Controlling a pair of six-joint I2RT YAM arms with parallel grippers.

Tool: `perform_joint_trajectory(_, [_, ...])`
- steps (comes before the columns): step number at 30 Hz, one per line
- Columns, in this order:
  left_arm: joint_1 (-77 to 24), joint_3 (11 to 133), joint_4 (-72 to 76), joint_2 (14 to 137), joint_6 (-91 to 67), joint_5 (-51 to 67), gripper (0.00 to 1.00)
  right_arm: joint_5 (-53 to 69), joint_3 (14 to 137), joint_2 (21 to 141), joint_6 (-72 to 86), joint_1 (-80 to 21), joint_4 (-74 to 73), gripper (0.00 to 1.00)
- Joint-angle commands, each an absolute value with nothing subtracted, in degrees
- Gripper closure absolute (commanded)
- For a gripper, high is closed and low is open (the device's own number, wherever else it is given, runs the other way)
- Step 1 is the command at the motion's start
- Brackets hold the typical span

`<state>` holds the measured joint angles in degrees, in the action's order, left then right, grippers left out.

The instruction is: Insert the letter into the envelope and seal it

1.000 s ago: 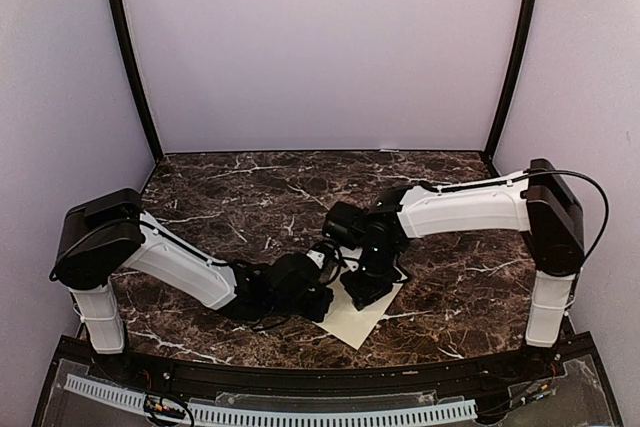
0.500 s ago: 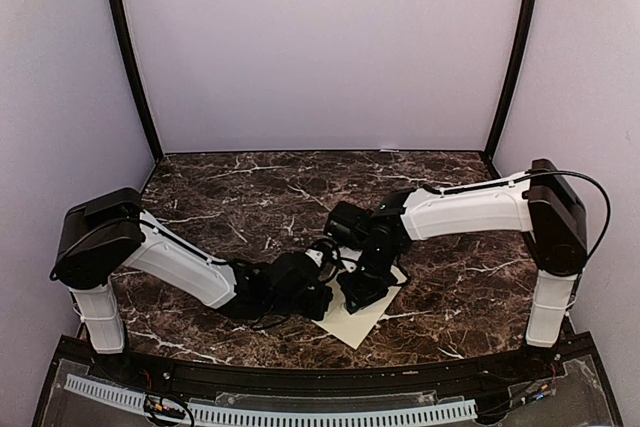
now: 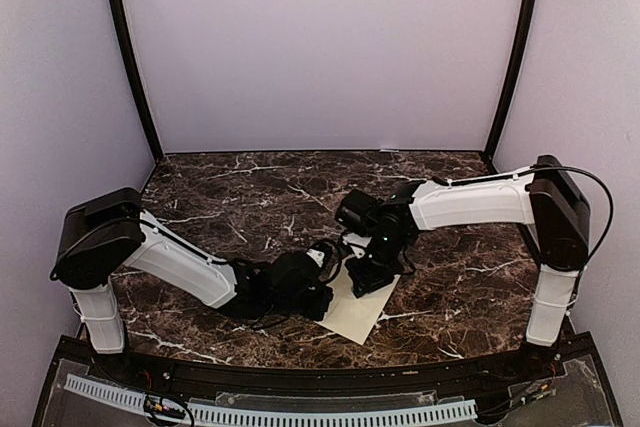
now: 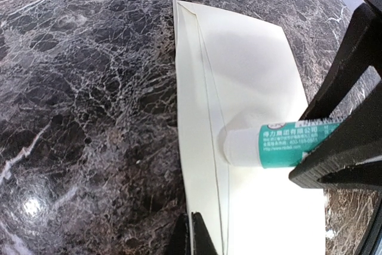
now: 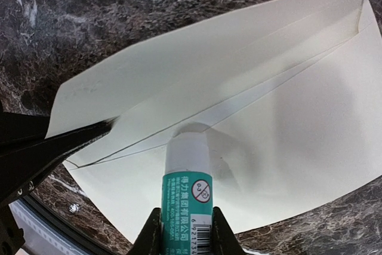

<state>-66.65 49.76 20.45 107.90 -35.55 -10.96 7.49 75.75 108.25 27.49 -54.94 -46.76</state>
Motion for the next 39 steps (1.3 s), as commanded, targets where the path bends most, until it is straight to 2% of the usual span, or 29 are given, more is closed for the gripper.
perform_joint_trajectory(1, [-67.0, 50.9, 18.8, 107.0, -34.7, -10.6, 1.0, -1.6, 74.5, 111.9, 27.2, -53.0, -47.4, 1.0])
perform_joint_trajectory(7, [-67.0, 50.9, 18.1, 106.7, -35.6, -12.2, 1.0, -5.5, 78.0, 109.9, 27.4, -52.7, -47.6, 1.0])
perform_joint_trajectory(12, [-67.0, 50.7, 17.4, 106.3, -37.6, -14.0, 1.0, -10.3, 78.0, 101.1, 25.0, -54.0, -39.7, 1.0])
perform_joint_trajectory(18, [-67.0, 50.1, 15.6, 105.8, -41.0, -17.4, 1.0, -24.6, 65.9, 89.1, 27.5, -54.0, -25.0, 1.0])
perform_joint_trajectory(24, [-67.0, 49.0, 13.0, 103.8, -44.0, -20.8, 1.0, -33.8, 51.1, 84.3, 29.5, -53.8, -7.7, 1.0])
perform_joint_trajectory(31, [-66.9, 48.0, 9.7, 101.3, -45.9, -23.5, 1.0, -32.2, 40.7, 86.0, 32.7, -53.8, 11.7, 1.0])
perform_joint_trajectory(39, [-66.7, 47.2, 8.2, 100.1, -46.3, -25.6, 1.0, -32.0, 39.2, 94.3, 35.5, -53.8, 18.2, 1.0])
